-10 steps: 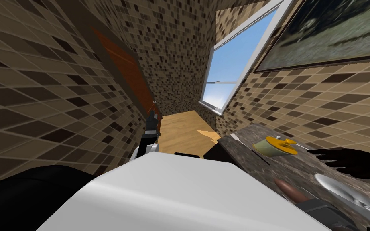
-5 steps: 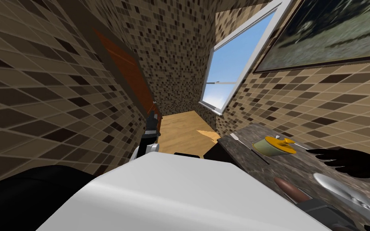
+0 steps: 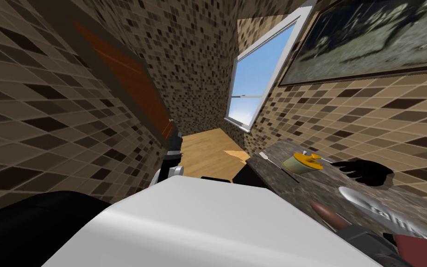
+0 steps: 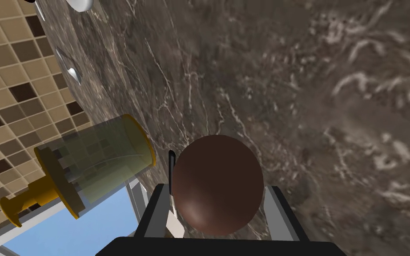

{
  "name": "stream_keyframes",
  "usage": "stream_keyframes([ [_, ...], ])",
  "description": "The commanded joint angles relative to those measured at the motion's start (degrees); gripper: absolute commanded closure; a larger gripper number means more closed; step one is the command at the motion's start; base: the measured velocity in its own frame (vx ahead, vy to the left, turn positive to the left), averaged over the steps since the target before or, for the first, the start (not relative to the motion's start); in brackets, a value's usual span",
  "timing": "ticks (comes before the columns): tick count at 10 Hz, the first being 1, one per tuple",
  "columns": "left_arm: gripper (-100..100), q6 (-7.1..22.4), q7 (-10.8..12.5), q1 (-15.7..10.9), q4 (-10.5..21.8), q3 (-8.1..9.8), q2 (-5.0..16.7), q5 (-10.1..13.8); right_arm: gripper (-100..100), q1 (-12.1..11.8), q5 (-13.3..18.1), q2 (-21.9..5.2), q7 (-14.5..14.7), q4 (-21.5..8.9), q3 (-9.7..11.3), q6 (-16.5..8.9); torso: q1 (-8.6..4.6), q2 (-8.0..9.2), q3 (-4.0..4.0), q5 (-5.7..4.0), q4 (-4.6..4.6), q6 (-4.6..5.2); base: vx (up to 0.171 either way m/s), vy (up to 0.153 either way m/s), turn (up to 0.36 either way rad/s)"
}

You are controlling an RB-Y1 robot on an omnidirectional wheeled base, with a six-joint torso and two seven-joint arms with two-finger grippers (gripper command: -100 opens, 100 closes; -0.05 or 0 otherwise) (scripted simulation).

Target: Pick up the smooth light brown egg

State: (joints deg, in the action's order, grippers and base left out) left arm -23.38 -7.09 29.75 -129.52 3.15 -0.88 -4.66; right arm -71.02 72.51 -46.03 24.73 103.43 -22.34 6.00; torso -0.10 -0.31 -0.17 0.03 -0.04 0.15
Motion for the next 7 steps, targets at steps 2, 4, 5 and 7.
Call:
stream_keyframes([
  [2, 0, 0.0, 0.0, 0.0, 0.0, 0.00, 0.0, 0.0, 100, -2.2, 0.8, -0.9, -0.1, 3.9, 0.6, -1.1, 0.06, -0.01, -0.01, 0.02, -0.01, -0.03, 0.068, -0.032, -0.168],
  [4, 0, 0.0, 0.0, 0.0, 0.0, 0.00, 0.0, 0.0, 100, -3.2, 1.5, -0.7, 0.5, 6.2, 0.6, -0.9, 0.04, 0.02, 0.01, 0.04, 0.01, 0.00, 0.066, -0.040, -0.191],
  [5, 0, 0.0, 0.0, 0.0, 0.0, 0.00, 0.0, 0.0, 100, -3.8, 1.9, -0.6, 0.7, 7.3, 0.5, -0.8, 0.04, 0.04, 0.02, 0.04, 0.01, -0.01, 0.066, -0.045, -0.204],
  [7, 0, 0.0, 0.0, 0.0, 0.0, -0.01, 0.0, 0.0, 0, -3.8, 1.7, -1.3, 0.1, 6.9, 1.0, -1.7, 0.06, 0.13, 0.07, 0.03, 0.03, -0.07, 0.015, -0.009, -0.020],
])
